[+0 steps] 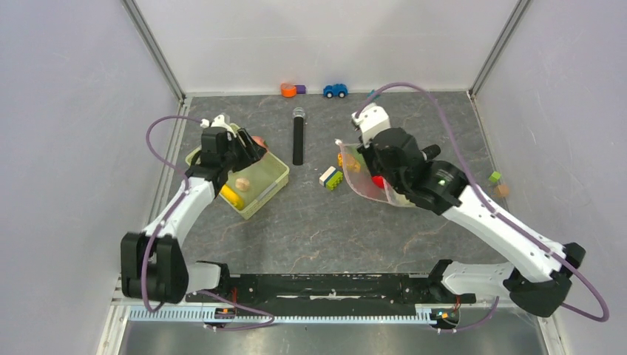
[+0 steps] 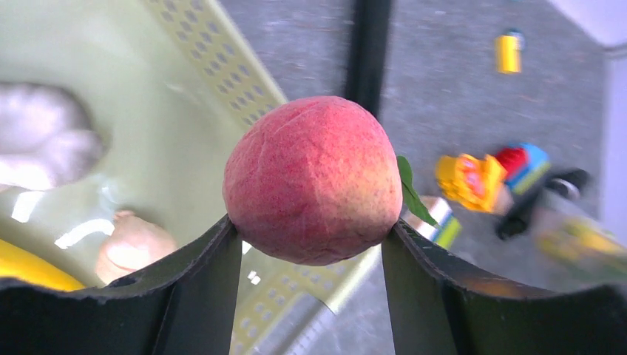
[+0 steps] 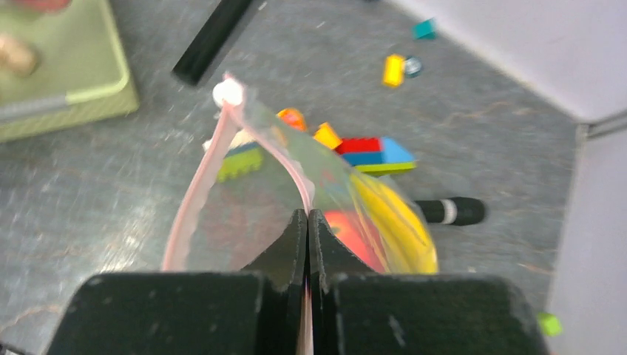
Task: Place the food in the zip-top bag and seal the zipper
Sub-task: Place the fake fruit in the zipper food storage bag.
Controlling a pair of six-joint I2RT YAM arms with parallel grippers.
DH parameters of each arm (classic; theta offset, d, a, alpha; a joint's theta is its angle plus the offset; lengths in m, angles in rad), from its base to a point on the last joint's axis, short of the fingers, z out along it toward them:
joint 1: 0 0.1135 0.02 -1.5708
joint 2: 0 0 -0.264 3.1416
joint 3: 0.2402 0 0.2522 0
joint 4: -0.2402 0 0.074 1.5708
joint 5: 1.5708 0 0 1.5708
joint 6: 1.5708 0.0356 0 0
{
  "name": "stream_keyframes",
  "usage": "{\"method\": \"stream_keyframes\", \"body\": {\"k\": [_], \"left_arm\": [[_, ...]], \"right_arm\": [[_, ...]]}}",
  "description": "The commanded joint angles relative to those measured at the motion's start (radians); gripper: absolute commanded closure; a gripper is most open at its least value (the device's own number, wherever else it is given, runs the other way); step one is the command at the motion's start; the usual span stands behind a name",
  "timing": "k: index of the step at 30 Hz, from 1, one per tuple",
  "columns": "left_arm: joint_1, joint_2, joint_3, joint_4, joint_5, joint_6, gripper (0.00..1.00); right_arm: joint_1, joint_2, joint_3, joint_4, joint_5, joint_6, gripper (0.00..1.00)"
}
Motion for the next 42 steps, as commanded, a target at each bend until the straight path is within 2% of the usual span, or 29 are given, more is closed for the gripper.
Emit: {"method": "stream_keyframes", "body": {"k": [1, 4, 8, 13, 18, 25, 29, 34, 39, 40, 41, 42], "left_arm": [[-0.005, -0.197, -0.054, 0.086, 0.212, -0.095, 0.98], [-0.056, -0.306, -0.104, 0.117, 0.281, -0.147, 0.98], [-0.197, -0.452, -0.159, 0.117, 0.247, -0.154, 0.97], [-0.374, -0.559, -0.213, 0.132, 0.231, -0.139, 0.95], [-0.536, -0.561, -0.255, 0.256, 0.27, -0.124, 0.94], [-0.675, -0.479, -0.22, 0.286, 0.164, -0.073, 0.91], [-0.74, -0.449, -0.189, 0.228, 0.07, -0.016, 0.92], [-0.79, -0.44, -0.176, 0.149, -0.017, 0.04, 0.79], [-0.854, -0.371, -0.147, 0.149, -0.097, 0.039, 0.74], [-0.865, -0.36, -0.139, 0.148, -0.138, 0.037, 0.67], [-0.876, -0.35, -0.135, 0.148, -0.155, 0.036, 0.52], [-0.887, -0.343, -0.131, 0.148, -0.167, 0.035, 0.46]], "right_arm": [[0.006, 0.053, -0.161, 0.2, -0.194, 0.086, 1.0], [0.012, 0.072, -0.219, 0.274, -0.179, 0.165, 1.0], [0.032, 0.021, -0.33, 0.432, -0.142, 0.269, 1.0], [0.051, -0.093, -0.478, 0.63, -0.183, 0.329, 1.0], [0.078, -0.175, -0.55, 0.75, -0.278, 0.338, 1.0], [0.081, -0.247, -0.661, 0.968, -0.453, 0.374, 1.0], [0.082, -0.291, -0.691, 0.982, -0.444, 0.396, 1.0], [0.081, -0.416, -0.786, 1.025, -0.356, 0.452, 1.0], [0.081, -0.441, -0.823, 1.068, -0.439, 0.467, 1.0], [0.081, -0.433, -0.82, 1.071, -0.471, 0.466, 1.0], [0.081, -0.429, -0.82, 1.077, -0.498, 0.467, 1.0], [0.081, -0.425, -0.823, 1.084, -0.511, 0.471, 1.0]]}}
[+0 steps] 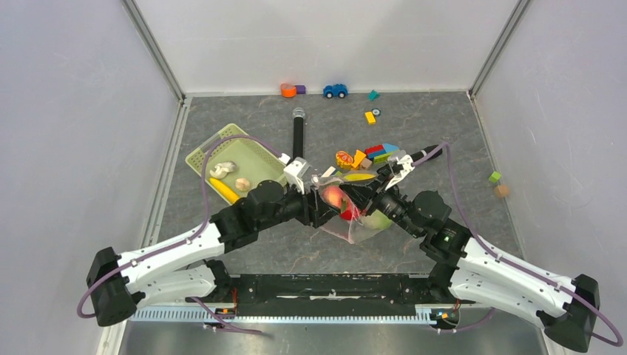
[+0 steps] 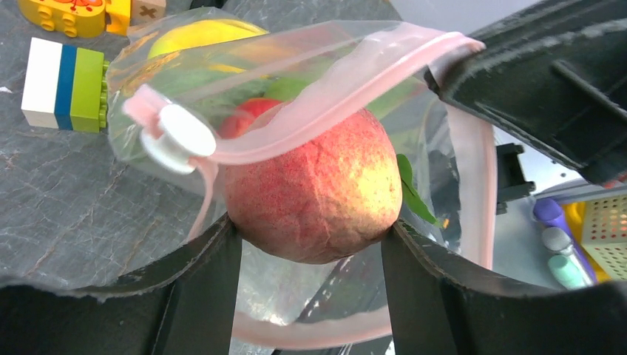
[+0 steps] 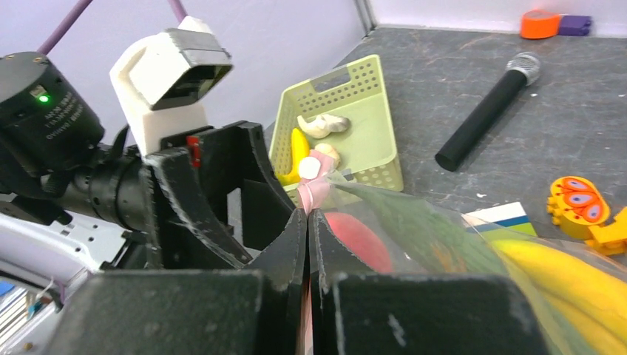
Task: Place the food in the zip-top bag and seal the zipper
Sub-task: Place the fake fruit in the zipper food storage bag.
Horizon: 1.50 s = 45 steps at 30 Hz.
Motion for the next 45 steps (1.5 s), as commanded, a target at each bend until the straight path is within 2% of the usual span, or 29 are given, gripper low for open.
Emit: {"method": "stream_keyframes", "body": {"k": [1, 3, 11, 17, 20, 22, 23, 24, 25, 34, 45], "left_arm": [[-0.043, 0.035, 0.053, 0.004, -0.127, 0.045, 0.43], [-0.052, 0.04, 0.051, 0.019, -0.146, 0.037, 0.39], [-0.093, 0.123, 0.054, 0.132, -0.301, -0.027, 0.41], [-0.101, 0.238, 0.107, 0.169, -0.299, -0.001, 0.41], [-0.106, 0.266, 0.118, 0.172, -0.287, 0.007, 0.38], [-0.108, 0.274, 0.117, 0.172, -0.288, 0.012, 0.31], [-0.108, 0.277, 0.115, 0.171, -0.288, 0.011, 0.19], [-0.109, 0.277, 0.113, 0.171, -0.283, 0.009, 0.02], [-0.11, 0.274, 0.111, 0.17, -0.27, 0.009, 0.0], [-0.11, 0.141, 0.072, 0.154, -0.148, 0.014, 0.0], [-0.112, -0.055, 0.058, 0.02, -0.147, 0.05, 0.0]], "right_arm": [[0.007, 0.007, 0.003, 0.133, -0.108, 0.034, 1.0], [0.006, 0.005, -0.007, 0.142, -0.101, 0.048, 1.0], [0.006, -0.007, -0.05, 0.228, -0.113, 0.097, 1.0], [0.006, 0.005, -0.044, 0.258, -0.173, 0.107, 1.0], [0.006, 0.005, -0.055, 0.274, -0.179, 0.116, 1.0], [0.006, 0.002, -0.054, 0.265, -0.168, 0.109, 1.0], [0.006, -0.001, -0.053, 0.257, -0.153, 0.109, 1.0], [0.007, -0.006, -0.056, 0.254, -0.14, 0.11, 1.0], [0.006, -0.013, -0.061, 0.252, -0.13, 0.111, 1.0], [0.006, -0.045, -0.038, 0.151, 0.017, 0.091, 1.0], [0.006, -0.034, 0.02, 0.071, 0.052, 0.039, 1.0]]}}
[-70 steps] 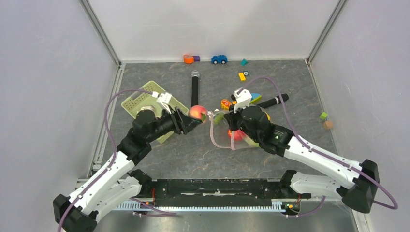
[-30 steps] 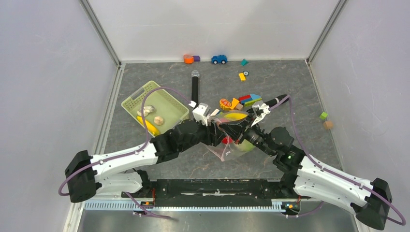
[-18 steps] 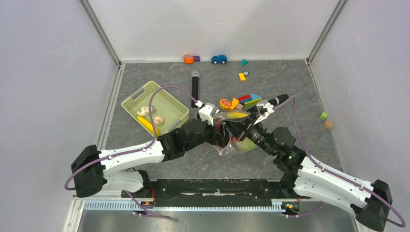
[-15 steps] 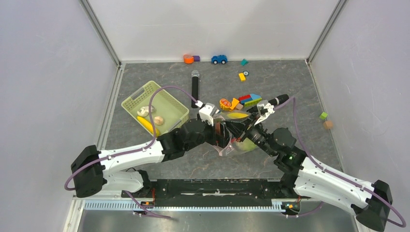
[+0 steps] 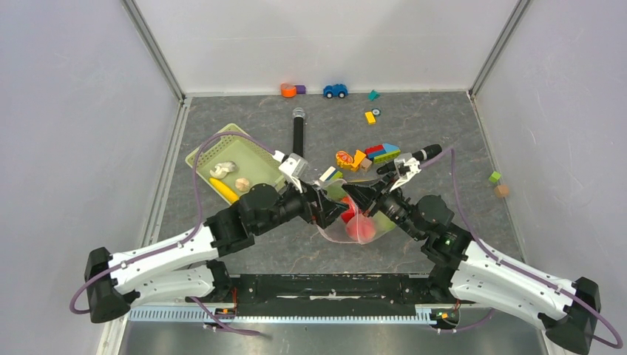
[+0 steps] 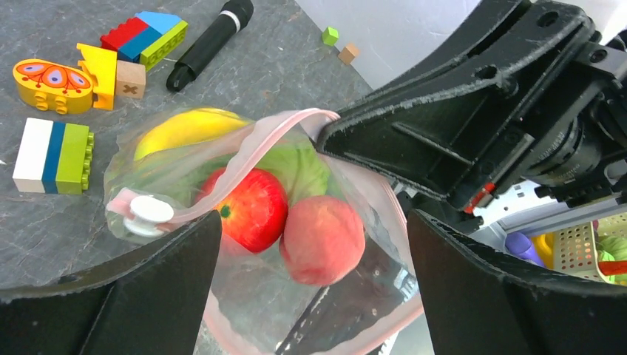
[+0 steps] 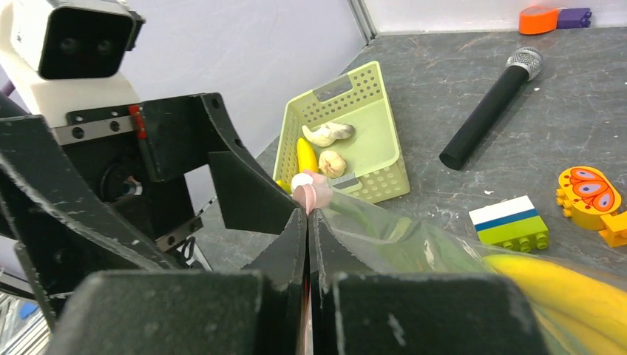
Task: Place the food in the zip-top bag and seal the zipper
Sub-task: Place the fake fruit in the zipper food storage bag, then pick up the fake vegetable from the bin.
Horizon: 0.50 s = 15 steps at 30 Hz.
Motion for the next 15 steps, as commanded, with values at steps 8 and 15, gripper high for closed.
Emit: {"method": "stream_keyframes", "body": {"k": [8, 15], "left_arm": [[0.001, -0.197, 0.013, -0.282, -0.251, 0.027, 0.0], [0.042, -0.195, 0.071, -0.563, -0.614, -0.076, 0.0]], "right_arm": [[0.006, -0.001, 0.131, -0.051, 0.031, -0.079, 1.0], [0.006, -0.01, 0.145, -0.092, 0.036, -0.106, 1.0]]}}
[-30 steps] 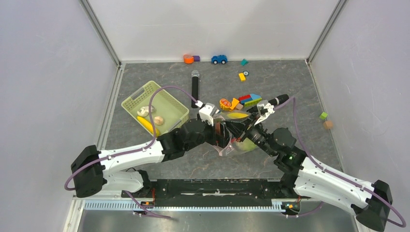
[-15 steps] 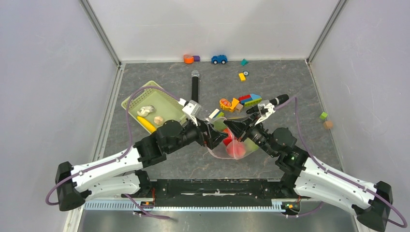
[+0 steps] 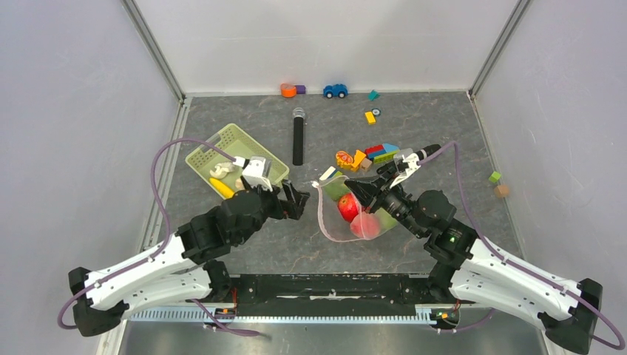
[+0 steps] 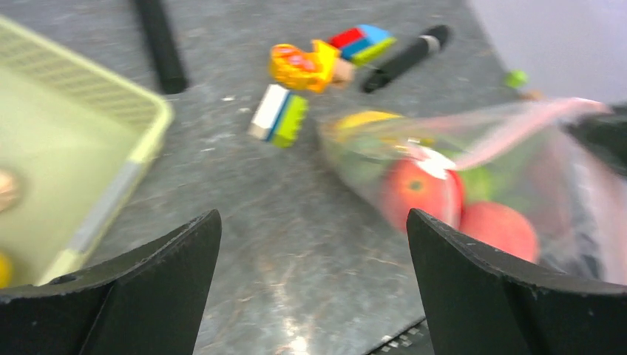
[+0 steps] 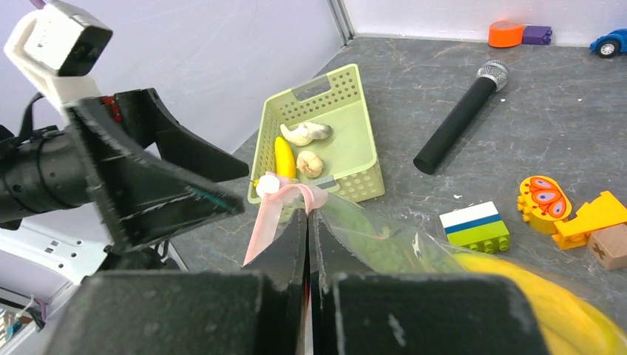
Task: Place the food in the zip-top bag and seal the zipper
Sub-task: Pick up the fake vegetable from the bin.
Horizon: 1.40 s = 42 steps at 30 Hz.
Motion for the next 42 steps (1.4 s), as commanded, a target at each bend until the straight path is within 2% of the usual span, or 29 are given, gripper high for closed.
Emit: {"method": "stream_keyframes", "body": {"k": [1, 3, 9, 16, 20, 24, 31, 37, 39, 42], "left_arm": [[0.061, 0.028, 0.064, -0.182, -0.224, -0.067, 0.0], [0.151, 0.047, 0.068, -0.185, -0.17, -0.071, 0.0], [0.578, 0.192, 0.066, -0.151, 0.101, -0.08, 0.0], [0.77, 0.404, 0.1, -0.08, 0.1, -0.038, 0.0], [0.824, 0.495, 0.084, 0.013, 0.153, -0.021, 0.0], [0.84, 0.549, 0.031, 0.117, 0.101, -0.024, 0.0], [0.871, 0.669, 0.049, 0.113, 0.047, -0.03, 0.09], [0.886, 0.729, 0.059, 0.081, 0.013, -0.064, 0.12], [0.891, 0.752, 0.063, 0.078, 0.024, -0.068, 0.16], [0.897, 0.781, 0.073, 0.08, 0.061, -0.057, 0.28]], "right_arm": [[0.006, -0.018, 0.06, 0.018, 0.009, -0.033, 1.0], [0.006, -0.015, 0.065, 0.005, 0.01, -0.038, 1.0], [0.006, -0.021, 0.067, -0.02, 0.002, -0.058, 1.0], [0.007, -0.031, 0.068, -0.06, 0.01, -0.071, 1.0], [0.006, -0.027, 0.059, -0.066, 0.016, -0.072, 1.0], [0.006, -0.016, 0.06, -0.074, 0.021, -0.081, 1.0], [0.007, -0.006, 0.06, -0.084, 0.043, -0.089, 1.0], [0.006, -0.005, 0.068, -0.114, 0.081, -0.1, 1.0], [0.006, -0.007, 0.064, -0.118, 0.083, -0.098, 1.0], [0.006, -0.014, 0.046, -0.12, 0.095, -0.09, 1.0]]}}
